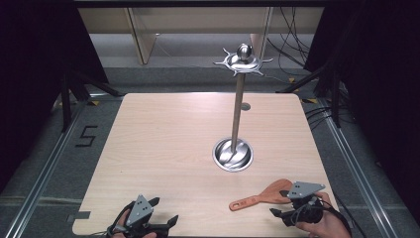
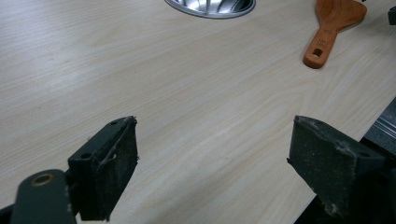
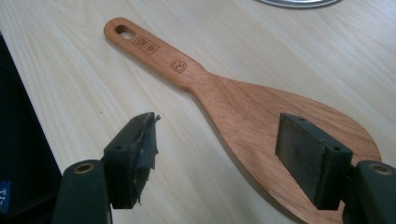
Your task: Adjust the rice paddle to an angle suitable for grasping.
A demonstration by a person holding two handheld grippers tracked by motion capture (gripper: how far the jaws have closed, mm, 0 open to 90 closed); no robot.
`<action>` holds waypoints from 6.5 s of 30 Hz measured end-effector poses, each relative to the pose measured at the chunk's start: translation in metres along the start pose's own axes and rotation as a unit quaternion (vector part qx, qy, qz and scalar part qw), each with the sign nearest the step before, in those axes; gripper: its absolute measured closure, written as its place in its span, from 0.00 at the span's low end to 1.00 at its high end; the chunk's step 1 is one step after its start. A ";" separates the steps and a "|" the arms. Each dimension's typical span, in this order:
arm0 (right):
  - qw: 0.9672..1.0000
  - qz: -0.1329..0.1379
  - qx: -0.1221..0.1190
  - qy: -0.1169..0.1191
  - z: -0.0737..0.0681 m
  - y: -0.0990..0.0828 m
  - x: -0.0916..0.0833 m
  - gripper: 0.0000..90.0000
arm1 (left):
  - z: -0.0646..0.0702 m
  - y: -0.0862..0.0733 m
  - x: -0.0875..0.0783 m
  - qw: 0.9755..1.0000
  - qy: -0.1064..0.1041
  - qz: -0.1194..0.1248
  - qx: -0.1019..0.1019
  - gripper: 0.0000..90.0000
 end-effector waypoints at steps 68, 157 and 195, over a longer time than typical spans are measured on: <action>0.966 -0.171 -0.147 0.126 -0.025 0.047 0.081 0.57 | 0.000 0.000 0.002 1.000 -0.006 -0.003 0.000 0.17; 0.964 -0.210 -0.149 0.069 -0.011 0.072 0.063 0.74 | 0.001 0.004 -0.002 1.000 -0.006 0.012 0.002 0.17; 0.998 0.004 -0.053 0.040 0.034 0.104 -0.001 0.75 | 0.001 0.005 -0.002 1.000 -0.005 0.020 -0.006 0.17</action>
Point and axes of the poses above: each handheld gripper's, and its own axes: x roughly forward along the jaws, y roughly out of its top, z roughly to its right, the point moved 6 cm from there along x, roughly forward along the jaws, and after that the axes turned 10 degrees about z, right-handed, at the moved point
